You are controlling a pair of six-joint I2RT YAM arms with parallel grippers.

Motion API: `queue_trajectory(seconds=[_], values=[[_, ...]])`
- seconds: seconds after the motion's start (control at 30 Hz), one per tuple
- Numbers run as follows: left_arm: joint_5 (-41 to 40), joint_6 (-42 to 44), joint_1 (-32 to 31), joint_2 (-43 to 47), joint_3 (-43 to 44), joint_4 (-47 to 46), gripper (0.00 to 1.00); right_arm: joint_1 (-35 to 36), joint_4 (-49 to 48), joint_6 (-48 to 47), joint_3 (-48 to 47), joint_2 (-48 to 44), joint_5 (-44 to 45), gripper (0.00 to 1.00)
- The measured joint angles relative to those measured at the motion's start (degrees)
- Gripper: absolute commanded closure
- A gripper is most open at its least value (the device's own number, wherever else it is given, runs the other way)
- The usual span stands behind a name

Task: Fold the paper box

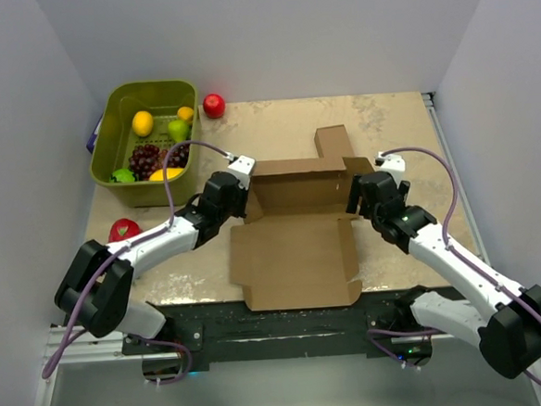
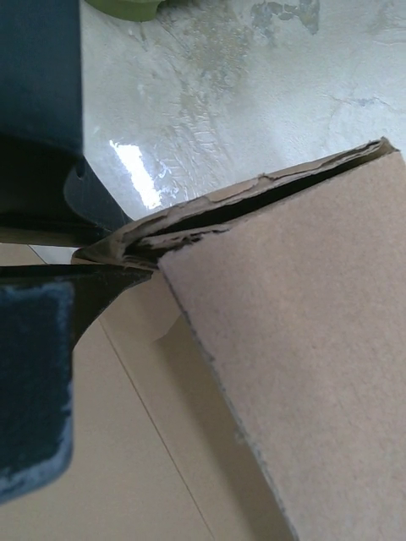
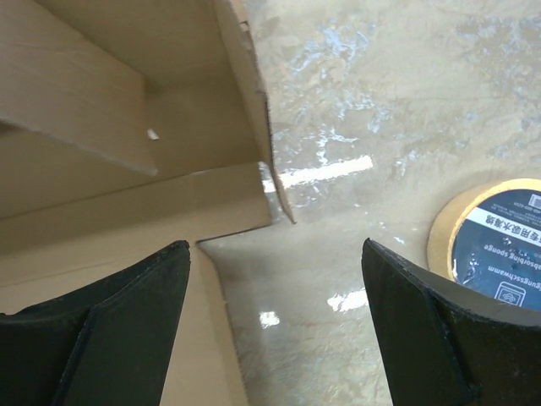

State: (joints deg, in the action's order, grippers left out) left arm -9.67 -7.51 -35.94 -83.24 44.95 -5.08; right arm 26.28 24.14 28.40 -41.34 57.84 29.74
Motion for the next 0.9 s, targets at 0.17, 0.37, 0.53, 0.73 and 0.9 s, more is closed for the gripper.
queue_trajectory(seconds=[0.17,0.37,0.53,0.73,0.9], values=[[1.18,1.16,0.22,1.55,-1.64,-0.11,1.00,-0.07,-5.64,-1.36,2.19,2.23,2.89,0.31],[2.08,2.08,0.31,2.67,-2.58,-0.42,1.00,-0.09,-13.97,-2.69,4.48,5.79,4.15,0.67],[1.81,2.32,0.31,2.89,-2.67,-0.44,1.00,-0.09,-16.00,-3.54,5.09,6.51,3.78,1.00],[-2.64,-0.59,0.15,1.75,-1.49,-0.44,1.00,0.13,-14.71,-3.56,5.29,1.44,1.51,1.00],[-8.68,-5.42,-0.81,0.70,0.74,0.61,1.00,0.13,-13.44,-3.37,6.03,-3.04,-0.96,1.00]])
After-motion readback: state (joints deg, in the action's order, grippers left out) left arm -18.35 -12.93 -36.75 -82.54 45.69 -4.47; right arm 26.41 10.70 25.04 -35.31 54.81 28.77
